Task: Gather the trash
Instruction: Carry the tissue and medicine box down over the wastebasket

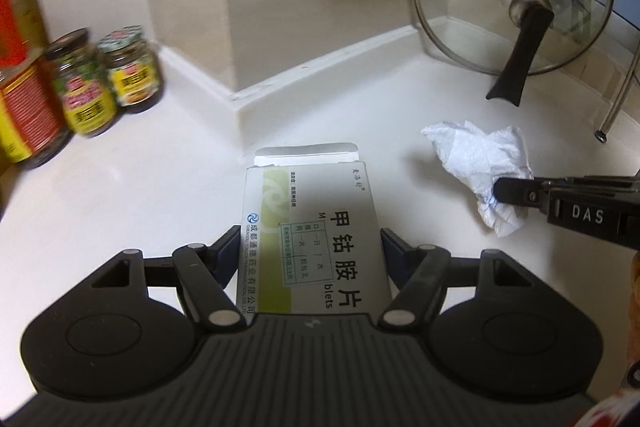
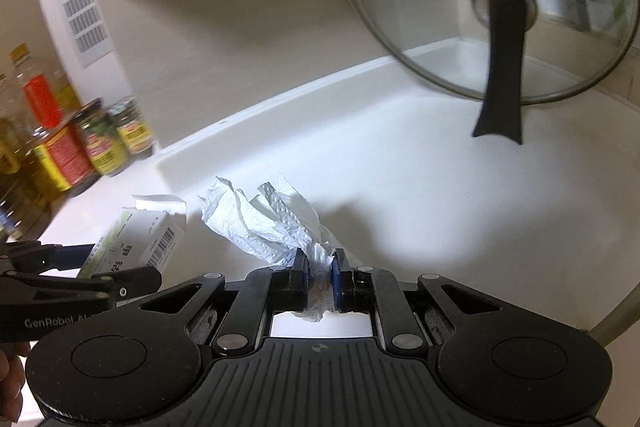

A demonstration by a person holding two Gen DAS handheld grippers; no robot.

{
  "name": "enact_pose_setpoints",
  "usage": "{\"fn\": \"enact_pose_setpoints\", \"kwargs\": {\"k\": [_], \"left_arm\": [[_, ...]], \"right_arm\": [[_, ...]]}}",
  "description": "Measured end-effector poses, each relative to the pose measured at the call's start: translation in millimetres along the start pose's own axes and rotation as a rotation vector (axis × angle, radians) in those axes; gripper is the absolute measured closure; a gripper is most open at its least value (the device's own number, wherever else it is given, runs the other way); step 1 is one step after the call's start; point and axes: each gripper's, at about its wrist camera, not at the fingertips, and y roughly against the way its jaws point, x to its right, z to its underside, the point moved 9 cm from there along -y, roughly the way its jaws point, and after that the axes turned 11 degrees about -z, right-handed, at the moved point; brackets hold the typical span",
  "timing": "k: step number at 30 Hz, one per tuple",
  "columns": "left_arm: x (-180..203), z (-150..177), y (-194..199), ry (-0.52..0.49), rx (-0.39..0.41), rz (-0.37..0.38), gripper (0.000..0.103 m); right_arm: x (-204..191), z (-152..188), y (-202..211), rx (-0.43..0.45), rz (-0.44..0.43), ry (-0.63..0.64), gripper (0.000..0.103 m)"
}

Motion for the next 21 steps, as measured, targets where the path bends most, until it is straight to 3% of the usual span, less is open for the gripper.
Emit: {"fn": "enact_pose_setpoints", "kwargs": {"k": [9, 21], "left_arm": [[-27.1, 37.1, 53.1, 0.010, 0.013, -0.003, 0.034], [-110.2, 104.6, 133.2, 0.005, 0.049, 0.028, 0.034]], "right_arm": [[-51.8, 33.2, 29.3, -0.006, -0.009, 0.022, 0.092], [-164.0, 95.6, 77.0, 0.033, 0.053, 0.030, 0.092]]}}
